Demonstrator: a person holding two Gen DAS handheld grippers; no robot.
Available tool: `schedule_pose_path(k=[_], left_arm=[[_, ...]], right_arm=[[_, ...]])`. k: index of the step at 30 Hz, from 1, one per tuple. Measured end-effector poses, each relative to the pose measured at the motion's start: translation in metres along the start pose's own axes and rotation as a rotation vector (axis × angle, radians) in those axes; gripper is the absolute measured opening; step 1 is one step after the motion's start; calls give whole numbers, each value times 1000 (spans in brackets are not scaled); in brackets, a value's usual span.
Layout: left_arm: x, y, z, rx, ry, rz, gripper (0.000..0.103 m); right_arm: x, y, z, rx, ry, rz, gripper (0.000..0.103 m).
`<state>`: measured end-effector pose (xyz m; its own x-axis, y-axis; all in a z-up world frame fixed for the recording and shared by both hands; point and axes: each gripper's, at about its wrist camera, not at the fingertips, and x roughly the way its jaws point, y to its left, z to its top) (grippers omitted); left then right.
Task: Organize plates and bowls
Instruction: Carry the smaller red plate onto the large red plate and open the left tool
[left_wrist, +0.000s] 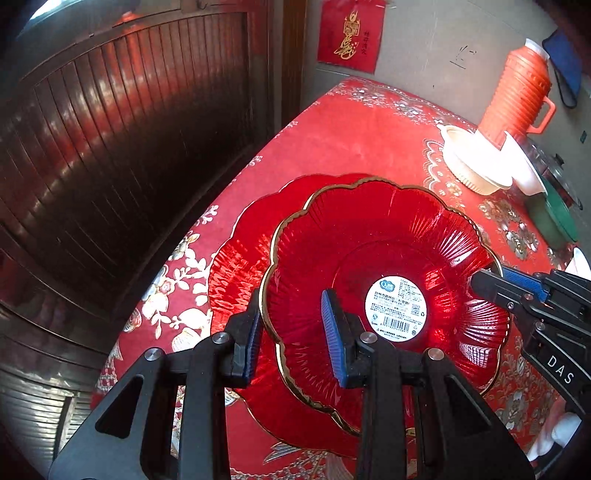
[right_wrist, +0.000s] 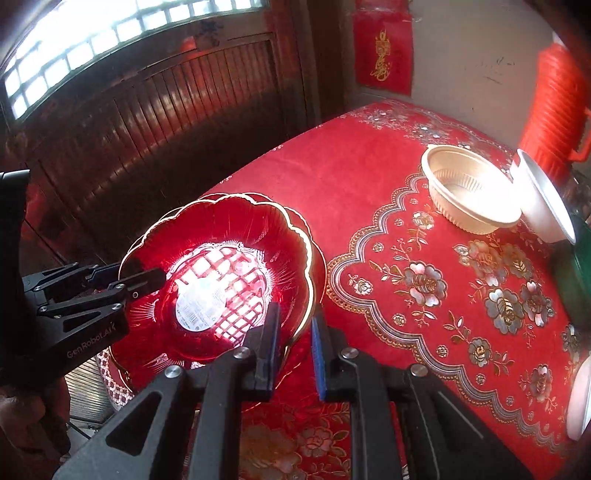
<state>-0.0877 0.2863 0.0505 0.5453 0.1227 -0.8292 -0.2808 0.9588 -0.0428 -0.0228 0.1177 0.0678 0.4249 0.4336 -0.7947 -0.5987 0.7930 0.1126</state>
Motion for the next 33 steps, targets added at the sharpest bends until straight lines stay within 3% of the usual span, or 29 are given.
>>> schedule_pose_path(k=[7,18,27,33], left_arm=[[12,8,-5,-9,25,-10,31],[11,8,-4,4,-17,17,31],[11,2,-6,24,-31,20,43],[7,3,-5,16,-52,19,44]], right_arm=[[19,11,2,-57,52,-58,18],[21,27,2,-120,69,-99,25],[21,31,2,-150,82,-120,29],[15,27,1,-144,65,-117,30]])
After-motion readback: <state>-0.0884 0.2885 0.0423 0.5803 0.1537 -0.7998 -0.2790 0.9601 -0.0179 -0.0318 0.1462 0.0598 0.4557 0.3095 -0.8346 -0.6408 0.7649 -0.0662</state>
